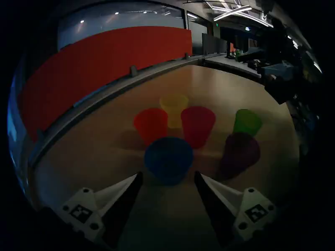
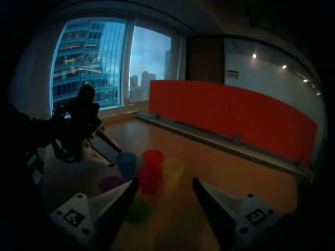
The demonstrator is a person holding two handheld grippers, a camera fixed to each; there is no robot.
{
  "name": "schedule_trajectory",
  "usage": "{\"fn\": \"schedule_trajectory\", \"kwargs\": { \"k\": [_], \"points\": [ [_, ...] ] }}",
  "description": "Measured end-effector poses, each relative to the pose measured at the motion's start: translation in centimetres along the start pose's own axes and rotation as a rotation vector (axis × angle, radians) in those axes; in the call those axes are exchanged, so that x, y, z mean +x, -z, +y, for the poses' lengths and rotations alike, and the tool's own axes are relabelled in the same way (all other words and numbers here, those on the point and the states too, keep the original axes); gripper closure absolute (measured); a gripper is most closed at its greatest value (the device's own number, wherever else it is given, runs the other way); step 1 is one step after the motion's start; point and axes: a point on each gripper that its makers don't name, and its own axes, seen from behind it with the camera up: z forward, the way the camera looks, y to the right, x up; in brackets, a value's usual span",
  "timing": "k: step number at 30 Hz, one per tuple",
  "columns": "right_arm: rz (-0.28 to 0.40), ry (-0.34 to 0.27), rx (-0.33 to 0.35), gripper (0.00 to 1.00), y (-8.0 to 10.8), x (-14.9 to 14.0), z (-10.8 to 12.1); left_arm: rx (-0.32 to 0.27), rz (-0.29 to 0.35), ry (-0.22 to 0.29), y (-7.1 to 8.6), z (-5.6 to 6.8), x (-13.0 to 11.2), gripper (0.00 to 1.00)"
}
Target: Pour water
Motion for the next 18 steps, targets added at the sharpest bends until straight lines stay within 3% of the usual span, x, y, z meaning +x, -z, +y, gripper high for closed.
{"fn": "schedule_trajectory", "kwargs": {
  "k": [11,18],
  "points": [
    [-0.016,-0.008,-0.003,0.00,-0.5,-0.8,0.5,-0.041,-0.019,0.017,-2.2,0.4,0.0,0.09],
    [-0.023,-0.010,-0.002,0.00,-0.8,-1.0,0.6,-0.043,-0.015,0.029,-3.3,-0.1,0.5,0.09]
  ]
}}
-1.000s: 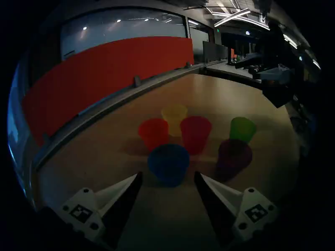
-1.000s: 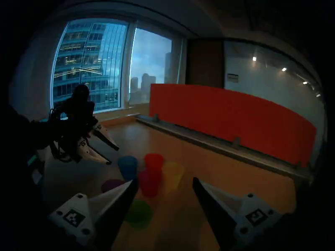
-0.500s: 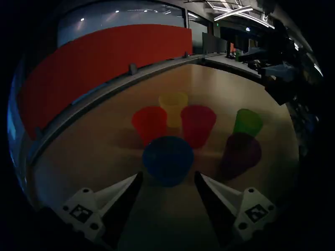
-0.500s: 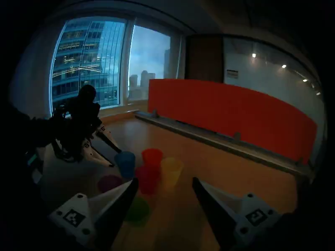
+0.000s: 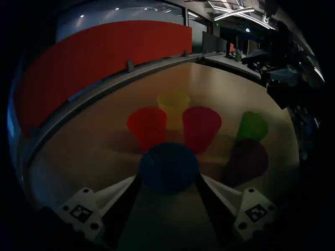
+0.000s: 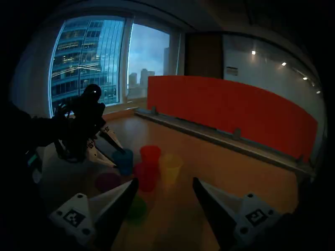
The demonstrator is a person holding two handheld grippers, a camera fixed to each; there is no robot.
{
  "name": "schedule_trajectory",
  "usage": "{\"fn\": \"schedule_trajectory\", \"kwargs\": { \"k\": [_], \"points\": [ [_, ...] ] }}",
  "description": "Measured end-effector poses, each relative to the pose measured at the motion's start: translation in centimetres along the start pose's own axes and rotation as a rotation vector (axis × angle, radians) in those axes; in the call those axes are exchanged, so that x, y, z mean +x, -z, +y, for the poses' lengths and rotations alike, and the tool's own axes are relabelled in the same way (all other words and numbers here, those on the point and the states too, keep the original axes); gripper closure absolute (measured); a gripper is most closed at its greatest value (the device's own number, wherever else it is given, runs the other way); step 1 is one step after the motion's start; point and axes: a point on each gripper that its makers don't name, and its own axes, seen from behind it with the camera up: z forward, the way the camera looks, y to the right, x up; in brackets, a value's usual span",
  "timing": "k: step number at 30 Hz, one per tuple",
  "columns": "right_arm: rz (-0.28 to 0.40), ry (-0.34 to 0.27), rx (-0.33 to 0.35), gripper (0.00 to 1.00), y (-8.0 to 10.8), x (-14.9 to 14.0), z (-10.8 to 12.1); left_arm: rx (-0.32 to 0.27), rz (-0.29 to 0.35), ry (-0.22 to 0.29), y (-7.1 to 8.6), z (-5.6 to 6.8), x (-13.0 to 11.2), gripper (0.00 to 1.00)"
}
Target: Pour water
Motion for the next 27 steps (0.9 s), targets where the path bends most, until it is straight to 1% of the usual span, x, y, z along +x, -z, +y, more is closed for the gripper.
{"fn": "schedule_trajectory", "kwargs": {
  "k": [5,9,17,27],
  "points": [
    [-0.005,0.000,0.000,0.00,-0.2,-0.2,0.0,-0.015,0.006,0.013,-0.6,0.1,0.4,0.09],
    [-0.007,0.000,-0.001,0.00,-0.2,-0.3,0.1,-0.011,0.013,0.012,-1.0,-0.1,0.8,0.09],
    [-0.007,-0.001,-0.004,0.00,-0.2,-0.4,0.3,-0.011,0.014,0.017,-1.2,0.0,1.0,0.10],
    [-0.001,-0.004,-0.008,0.00,0.1,-0.3,0.4,0.004,0.019,0.020,-1.2,0.0,1.0,0.12]
  ]
}}
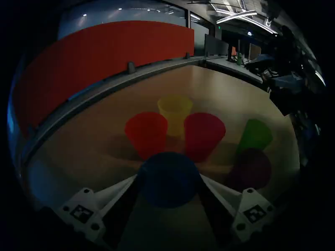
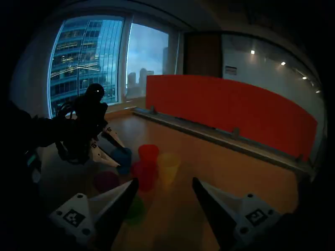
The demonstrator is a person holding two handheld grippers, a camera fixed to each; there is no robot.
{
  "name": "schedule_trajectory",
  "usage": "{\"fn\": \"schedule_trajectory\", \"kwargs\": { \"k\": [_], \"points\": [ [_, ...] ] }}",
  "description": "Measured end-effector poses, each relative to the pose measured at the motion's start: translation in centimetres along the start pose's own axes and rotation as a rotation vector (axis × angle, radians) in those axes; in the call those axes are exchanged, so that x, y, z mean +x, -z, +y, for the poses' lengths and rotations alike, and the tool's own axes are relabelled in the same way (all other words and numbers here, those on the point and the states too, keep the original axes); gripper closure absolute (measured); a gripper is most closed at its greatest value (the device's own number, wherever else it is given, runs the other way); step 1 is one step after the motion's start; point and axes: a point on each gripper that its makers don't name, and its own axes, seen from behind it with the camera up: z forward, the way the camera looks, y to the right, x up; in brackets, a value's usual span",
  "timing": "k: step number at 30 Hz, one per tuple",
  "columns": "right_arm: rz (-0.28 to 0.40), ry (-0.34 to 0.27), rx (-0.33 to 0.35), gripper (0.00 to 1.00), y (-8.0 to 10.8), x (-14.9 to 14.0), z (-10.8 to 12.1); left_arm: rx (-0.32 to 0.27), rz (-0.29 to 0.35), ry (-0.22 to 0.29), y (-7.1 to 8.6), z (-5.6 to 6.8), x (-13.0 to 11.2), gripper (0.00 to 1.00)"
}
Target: Pour water
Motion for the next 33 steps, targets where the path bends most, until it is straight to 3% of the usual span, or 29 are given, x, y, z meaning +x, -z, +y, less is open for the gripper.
{"fn": "schedule_trajectory", "kwargs": {
  "k": [11,33],
  "points": [
    [0.007,-0.001,-0.002,0.00,0.2,0.2,-0.2,-0.007,0.033,-0.005,1.1,0.7,0.9,0.12],
    [0.035,0.007,0.008,0.00,0.5,0.9,-1.5,0.093,0.300,-0.012,8.6,1.6,9.8,0.12]
  ]
}}
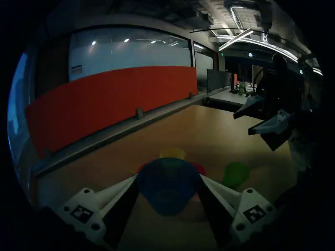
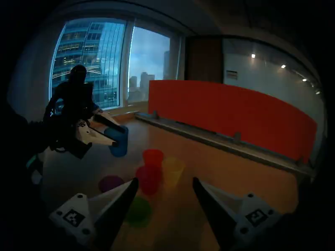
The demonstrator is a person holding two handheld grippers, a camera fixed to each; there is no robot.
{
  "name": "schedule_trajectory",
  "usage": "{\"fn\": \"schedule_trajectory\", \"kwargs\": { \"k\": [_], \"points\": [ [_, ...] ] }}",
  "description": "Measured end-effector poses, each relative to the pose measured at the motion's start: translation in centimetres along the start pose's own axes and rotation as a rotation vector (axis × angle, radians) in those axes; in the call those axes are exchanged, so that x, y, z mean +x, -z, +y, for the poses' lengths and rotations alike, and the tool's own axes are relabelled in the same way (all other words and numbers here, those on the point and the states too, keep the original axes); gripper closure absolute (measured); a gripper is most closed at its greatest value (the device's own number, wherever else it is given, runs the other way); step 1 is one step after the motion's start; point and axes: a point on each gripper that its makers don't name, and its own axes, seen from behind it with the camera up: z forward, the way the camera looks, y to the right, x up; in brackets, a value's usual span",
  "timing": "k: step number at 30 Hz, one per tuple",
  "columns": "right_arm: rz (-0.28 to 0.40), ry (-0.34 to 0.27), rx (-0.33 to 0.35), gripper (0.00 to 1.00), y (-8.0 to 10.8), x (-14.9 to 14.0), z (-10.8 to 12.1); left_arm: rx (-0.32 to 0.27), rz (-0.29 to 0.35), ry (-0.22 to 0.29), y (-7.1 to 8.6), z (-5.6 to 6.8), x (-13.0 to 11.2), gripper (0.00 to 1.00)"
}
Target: Pour water
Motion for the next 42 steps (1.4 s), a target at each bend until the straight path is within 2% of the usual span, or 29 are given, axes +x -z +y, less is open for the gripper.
{"fn": "schedule_trajectory", "kwargs": {
  "k": [6,12,21,27,42],
  "points": [
    [-0.005,-0.004,0.011,0.00,-0.1,-0.4,-0.6,0.033,0.063,0.003,1.1,-0.4,2.4,0.12],
    [-0.017,0.004,0.026,0.00,-0.2,-0.9,-1.2,0.055,0.111,0.027,2.1,-1.0,4.4,0.12],
    [-0.046,0.014,0.047,0.00,-0.6,-2.3,-2.2,0.089,0.159,0.021,3.5,-1.4,6.0,0.12],
    [-0.075,0.025,0.064,0.00,-0.6,-3.6,-2.9,0.094,0.197,0.032,4.4,-1.4,7.3,0.13],
    [-0.149,0.044,0.096,0.00,-0.5,-6.8,-4.1,0.118,0.273,0.025,6.2,-1.4,10.0,0.12]
  ]
}}
